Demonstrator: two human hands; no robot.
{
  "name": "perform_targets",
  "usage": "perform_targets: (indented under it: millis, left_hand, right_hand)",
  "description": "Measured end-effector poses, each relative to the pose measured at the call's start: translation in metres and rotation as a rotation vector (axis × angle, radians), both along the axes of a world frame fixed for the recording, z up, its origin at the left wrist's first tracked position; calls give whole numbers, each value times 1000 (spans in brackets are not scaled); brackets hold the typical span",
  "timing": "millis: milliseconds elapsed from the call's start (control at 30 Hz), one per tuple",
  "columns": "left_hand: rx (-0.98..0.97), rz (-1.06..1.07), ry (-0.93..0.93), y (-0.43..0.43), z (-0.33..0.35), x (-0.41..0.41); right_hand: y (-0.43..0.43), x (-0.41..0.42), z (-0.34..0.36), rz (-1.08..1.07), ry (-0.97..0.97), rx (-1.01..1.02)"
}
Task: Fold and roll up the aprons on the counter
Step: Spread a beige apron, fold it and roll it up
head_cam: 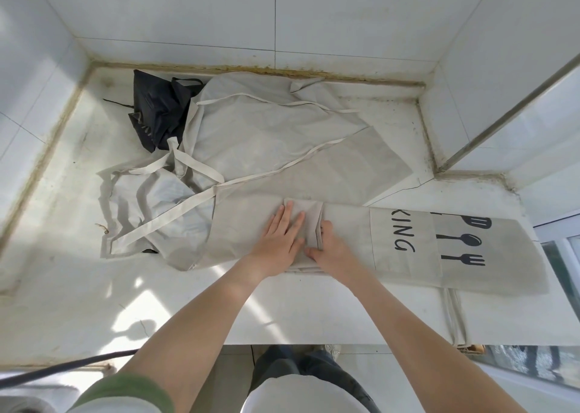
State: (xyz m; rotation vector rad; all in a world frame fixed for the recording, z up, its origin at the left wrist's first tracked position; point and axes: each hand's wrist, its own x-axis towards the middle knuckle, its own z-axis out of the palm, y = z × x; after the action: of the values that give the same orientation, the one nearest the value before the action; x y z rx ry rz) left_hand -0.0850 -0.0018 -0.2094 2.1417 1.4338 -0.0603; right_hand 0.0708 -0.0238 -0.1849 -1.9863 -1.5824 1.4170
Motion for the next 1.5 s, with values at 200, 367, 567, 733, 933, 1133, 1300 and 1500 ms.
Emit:
perform_targets:
  millis: [200,367,567,733,933,1133,1300,1500]
  left_hand:
    - [63,-197,184,-10,2,-18]
    - [-6,-138,87,-12,6,-23]
    - [-190,807,-483,3,25,7]
    - [-286,629,-322,9,40,14]
    - [-97,493,-650,3,51,31]
    - [-72,416,-564,0,37,28]
    - [-69,622,-419,0,24,22]
    - [-334,673,-353,-2,25,31]
  right_hand:
    - [-6,-2,0,18,-65,131]
    - [-10,1,-6,144,-244,267]
    - [-10,-10,-14,70,-325,242]
    - [-4,-21,0,-173,-40,65]
    - [5,-18,27,-549,831,-444]
    - [-1,-7,10,-582,630,-258]
    - [-10,5,2,-514,160,44]
    - [-18,15,-7,-216,-335,308]
